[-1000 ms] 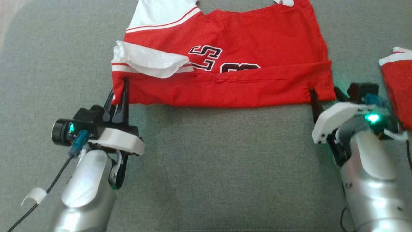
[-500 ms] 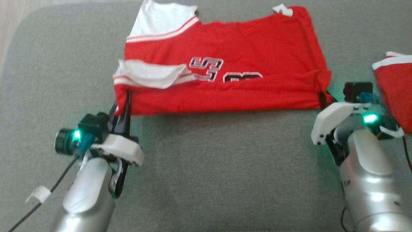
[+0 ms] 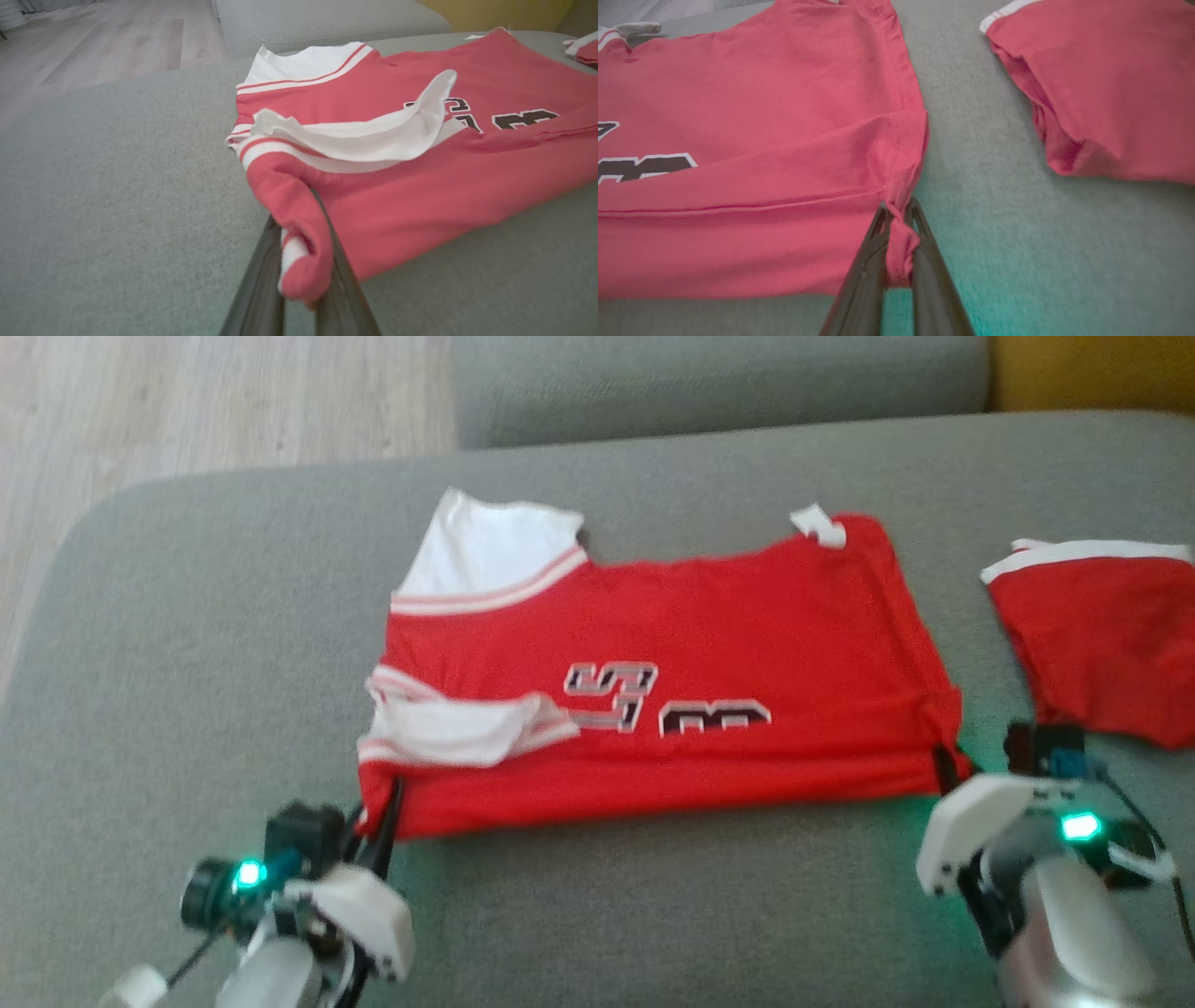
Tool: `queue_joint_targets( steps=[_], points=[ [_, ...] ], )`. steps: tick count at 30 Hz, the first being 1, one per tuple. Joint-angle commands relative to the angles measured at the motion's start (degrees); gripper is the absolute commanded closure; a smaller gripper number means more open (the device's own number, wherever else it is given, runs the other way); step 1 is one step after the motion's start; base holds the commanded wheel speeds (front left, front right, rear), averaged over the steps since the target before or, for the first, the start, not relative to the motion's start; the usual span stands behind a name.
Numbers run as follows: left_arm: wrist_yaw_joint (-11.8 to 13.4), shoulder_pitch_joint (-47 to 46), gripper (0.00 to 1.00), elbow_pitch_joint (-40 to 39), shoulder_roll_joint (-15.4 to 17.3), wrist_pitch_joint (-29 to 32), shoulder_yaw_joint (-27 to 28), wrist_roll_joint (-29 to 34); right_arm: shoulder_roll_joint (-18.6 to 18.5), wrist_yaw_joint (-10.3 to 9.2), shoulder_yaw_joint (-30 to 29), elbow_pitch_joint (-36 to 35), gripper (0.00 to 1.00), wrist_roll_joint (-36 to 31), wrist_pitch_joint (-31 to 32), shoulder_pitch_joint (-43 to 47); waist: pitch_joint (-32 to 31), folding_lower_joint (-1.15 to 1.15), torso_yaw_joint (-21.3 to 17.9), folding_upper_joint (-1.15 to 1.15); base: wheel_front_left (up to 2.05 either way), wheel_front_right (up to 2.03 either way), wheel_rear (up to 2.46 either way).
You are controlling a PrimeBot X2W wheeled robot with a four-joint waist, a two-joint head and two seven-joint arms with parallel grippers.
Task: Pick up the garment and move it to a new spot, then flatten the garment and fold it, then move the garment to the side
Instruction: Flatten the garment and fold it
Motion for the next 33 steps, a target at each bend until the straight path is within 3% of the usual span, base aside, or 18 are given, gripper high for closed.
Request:
queue_joint_targets(
  steps=[1, 12, 13, 14, 15, 20, 25, 33],
  points=[
    [0.18, -1.22, 1.00, -1.82, 2.42, -0.02, 2.25, -0.19, -0.32, -0.05, 1.28, -2.59, 1.00, 0.36, 0.15, -0.51, -1.13, 0.01, -0.84, 0.00, 0.00, 0.00, 0.00],
    [1.60, 3.52, 1.00, -9.06, 3.47, 3.65, 2.24, -1.91, -0.32, -0.05, 2.53, -18.56, 1.00, 6.93, 5.43, 10.53, -1.42, 0.01, -1.86, 0.00, 0.00, 0.00, 0.00],
    [1.69, 3.53, 1.00, -9.34, 3.51, 3.83, 2.19, -1.92, -0.32, -0.05, 2.41, -19.44, 0.24, 7.35, 4.86, 10.69, -1.33, 0.01, -1.85, 0.00, 0.00, 0.00, 0.00],
    [2.08, 3.48, 0.55, -9.64, 3.59, 3.80, 2.17, -1.71, -0.32, -0.05, 2.47, -20.15, 0.00, 7.75, 4.27, 10.79, -1.25, 0.01, -1.84, 0.00, 0.00, 0.00, 0.00],
    [2.78, 3.34, 0.00, -10.03, 3.66, 3.43, 2.30, -1.34, -0.32, -0.05, 2.36, -20.98, 0.00, 8.32, 3.18, 10.73, -1.16, 0.01, -1.85, 0.00, 0.00, 0.00, 0.00],
    [5.56, 2.49, 0.00, -12.51, 2.80, -1.04, 4.02, -1.16, -0.32, -0.05, 4.13, -23.81, 0.00, 11.51, -6.14, 10.18, -0.92, 0.01, -1.79, 0.00, 0.00, 0.00, 0.00],
    [6.18, 1.52, 0.00, -15.36, 1.24, -8.49, 5.87, -1.81, -0.32, -0.05, 8.08, -23.89, 0.00, 15.11, -15.60, 10.72, -0.21, 0.01, -2.00, 0.00, 0.00, 0.00, 0.00],
    [3.81, -2.54, 0.00, -18.67, 1.19, -11.04, 7.21, -0.60, -0.32, -0.05, 11.49, -23.21, 0.00, 16.81, -20.24, 9.12, 3.97, 0.01, -3.74, 0.00, 0.00, 0.00, 0.00]
  ],
)
